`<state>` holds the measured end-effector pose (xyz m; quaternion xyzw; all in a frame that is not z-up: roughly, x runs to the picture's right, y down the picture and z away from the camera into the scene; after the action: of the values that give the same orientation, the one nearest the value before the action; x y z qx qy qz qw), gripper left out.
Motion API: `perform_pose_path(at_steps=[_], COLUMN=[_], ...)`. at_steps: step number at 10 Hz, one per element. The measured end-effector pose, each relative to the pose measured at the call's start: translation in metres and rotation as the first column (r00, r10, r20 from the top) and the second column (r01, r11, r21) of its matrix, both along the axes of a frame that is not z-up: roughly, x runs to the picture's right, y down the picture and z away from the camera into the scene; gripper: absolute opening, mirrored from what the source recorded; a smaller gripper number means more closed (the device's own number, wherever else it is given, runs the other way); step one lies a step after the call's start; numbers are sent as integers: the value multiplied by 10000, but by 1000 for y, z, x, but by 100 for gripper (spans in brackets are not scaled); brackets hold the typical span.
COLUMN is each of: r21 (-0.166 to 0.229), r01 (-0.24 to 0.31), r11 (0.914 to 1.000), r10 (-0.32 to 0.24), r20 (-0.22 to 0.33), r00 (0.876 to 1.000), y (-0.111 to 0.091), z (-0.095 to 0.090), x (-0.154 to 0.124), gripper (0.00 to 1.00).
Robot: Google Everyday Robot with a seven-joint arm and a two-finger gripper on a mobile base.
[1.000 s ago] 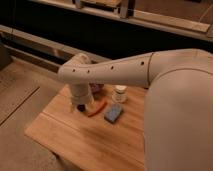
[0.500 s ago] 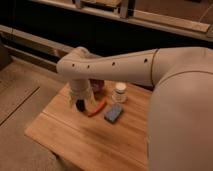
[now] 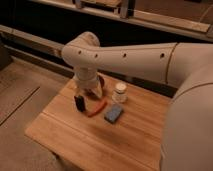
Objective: Place the ceramic cup over the eraser
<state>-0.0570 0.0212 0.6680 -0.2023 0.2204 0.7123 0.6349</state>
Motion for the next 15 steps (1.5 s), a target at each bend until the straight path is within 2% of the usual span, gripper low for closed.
perform_pose_path(at_steps=[1,4,7,9,11,13,15], r21=[-141,-476,-811,-1060,-1169,-1182,-1181], r01=[-666,-1374,-1669,-1949,-2035,-2142,-2122], r11=[9977,9894,9826,9751,9721,9696,9701], r10=[661,1326,1546,1751,1780,1849,1831], r20=[-357,-920,-1399,-1723,-1982,-2192,-2181], r00=[9972,9869,9780,9694,9639,9580,9586], y=[-1,-2,-3,-6,-12,-17,-17], z=[8,26,43,58,69,72,72], x=[17,46,79,107,131,146,145], gripper=[65,65,65,65,65,65,65])
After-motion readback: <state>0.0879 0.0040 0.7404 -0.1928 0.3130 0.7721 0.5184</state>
